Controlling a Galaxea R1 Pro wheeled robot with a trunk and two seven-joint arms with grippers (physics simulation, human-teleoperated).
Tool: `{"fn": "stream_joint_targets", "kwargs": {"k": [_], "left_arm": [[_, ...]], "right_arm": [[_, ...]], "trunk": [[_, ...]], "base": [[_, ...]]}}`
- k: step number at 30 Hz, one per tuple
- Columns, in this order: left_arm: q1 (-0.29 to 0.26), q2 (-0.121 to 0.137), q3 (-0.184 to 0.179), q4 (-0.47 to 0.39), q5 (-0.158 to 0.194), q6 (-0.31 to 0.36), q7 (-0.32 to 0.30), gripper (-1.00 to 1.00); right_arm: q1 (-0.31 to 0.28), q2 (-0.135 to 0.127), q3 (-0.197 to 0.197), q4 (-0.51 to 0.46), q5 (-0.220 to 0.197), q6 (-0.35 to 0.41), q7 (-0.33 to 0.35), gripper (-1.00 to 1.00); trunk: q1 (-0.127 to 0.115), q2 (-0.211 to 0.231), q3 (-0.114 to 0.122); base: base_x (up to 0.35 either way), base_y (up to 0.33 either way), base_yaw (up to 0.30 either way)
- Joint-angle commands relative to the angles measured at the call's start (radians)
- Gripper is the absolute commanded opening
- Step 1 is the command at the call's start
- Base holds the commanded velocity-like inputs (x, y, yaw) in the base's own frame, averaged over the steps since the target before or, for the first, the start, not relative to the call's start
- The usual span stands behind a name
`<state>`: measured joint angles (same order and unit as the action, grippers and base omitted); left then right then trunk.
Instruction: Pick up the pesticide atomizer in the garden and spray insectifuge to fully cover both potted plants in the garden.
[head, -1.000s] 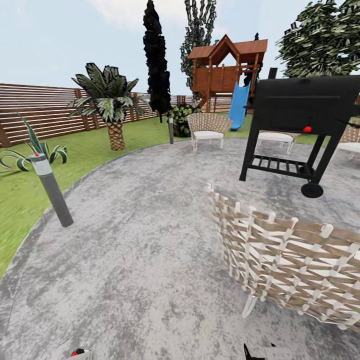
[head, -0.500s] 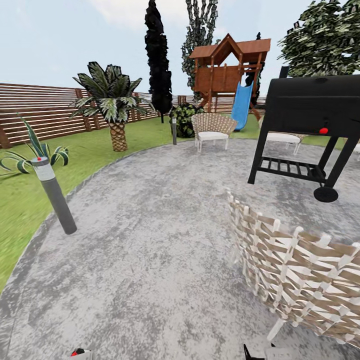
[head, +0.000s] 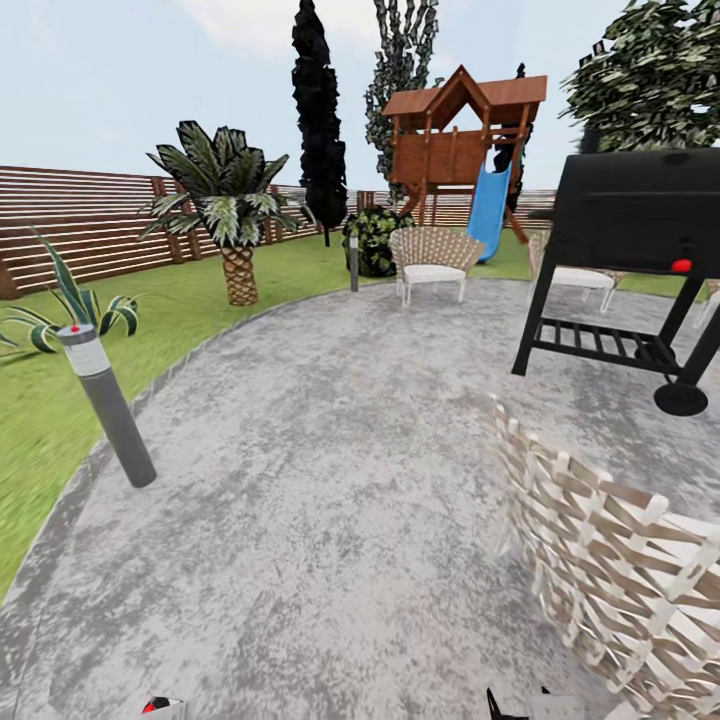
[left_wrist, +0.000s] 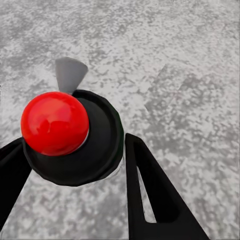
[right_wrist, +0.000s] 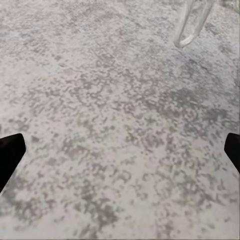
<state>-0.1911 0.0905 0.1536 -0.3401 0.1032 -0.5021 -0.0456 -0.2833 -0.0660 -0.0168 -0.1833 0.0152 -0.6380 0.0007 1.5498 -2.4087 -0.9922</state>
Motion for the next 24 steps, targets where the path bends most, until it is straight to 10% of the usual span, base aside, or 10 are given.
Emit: {"fn": "stream_joint_targets", "kwargs": {"k": [1,24], "left_arm": [[-0.001,0.0,-0.001,0.001,0.01,-0.003,-0.005,-1.0],[-0.001,0.0,-0.001,0.001,0.01,-0.003,-0.005,-1.0]], "right_arm": [[-0.001,0.0,-0.002,0.001,0.002,-0.003,0.0,1.0],[-0.001,0.0,-0.002,0.001,0.002,-0.003,0.001,1.0]], "trunk": [[0.0,0.0,-0.001],[0.0,0.0,-0.001]], "base": [[0.297,0.187,0.0],[0.32,0.13,0.0]]}}
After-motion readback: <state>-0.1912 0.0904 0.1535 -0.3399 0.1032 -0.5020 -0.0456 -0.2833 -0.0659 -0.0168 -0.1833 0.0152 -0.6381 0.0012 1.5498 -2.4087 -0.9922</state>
